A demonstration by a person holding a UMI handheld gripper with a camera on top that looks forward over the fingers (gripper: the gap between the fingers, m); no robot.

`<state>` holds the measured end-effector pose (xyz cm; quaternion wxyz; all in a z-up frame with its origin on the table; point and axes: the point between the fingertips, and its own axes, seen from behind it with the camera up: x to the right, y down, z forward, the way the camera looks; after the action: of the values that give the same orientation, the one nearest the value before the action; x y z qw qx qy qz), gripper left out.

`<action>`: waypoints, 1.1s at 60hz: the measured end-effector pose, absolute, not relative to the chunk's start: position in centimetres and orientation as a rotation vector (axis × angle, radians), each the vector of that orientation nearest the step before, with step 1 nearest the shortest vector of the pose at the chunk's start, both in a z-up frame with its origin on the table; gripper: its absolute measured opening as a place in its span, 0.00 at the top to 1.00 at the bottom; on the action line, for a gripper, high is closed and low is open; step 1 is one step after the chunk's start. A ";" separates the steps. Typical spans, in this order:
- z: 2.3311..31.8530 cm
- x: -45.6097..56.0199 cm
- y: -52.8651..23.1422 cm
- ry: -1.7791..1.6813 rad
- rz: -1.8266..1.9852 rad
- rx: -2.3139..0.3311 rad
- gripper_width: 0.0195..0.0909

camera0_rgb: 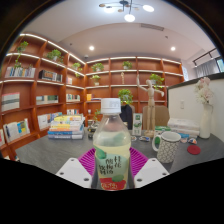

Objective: Pour water

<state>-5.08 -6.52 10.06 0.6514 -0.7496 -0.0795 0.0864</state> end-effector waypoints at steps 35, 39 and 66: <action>10.8 -4.3 -1.4 0.191 0.495 -1.757 0.77; 11.5 -4.3 -0.1 0.337 0.647 -1.732 0.77; 17.8 1.8 5.8 1.230 1.485 -1.175 0.77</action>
<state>1.85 5.75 17.81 0.4276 -0.4705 0.4923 0.5944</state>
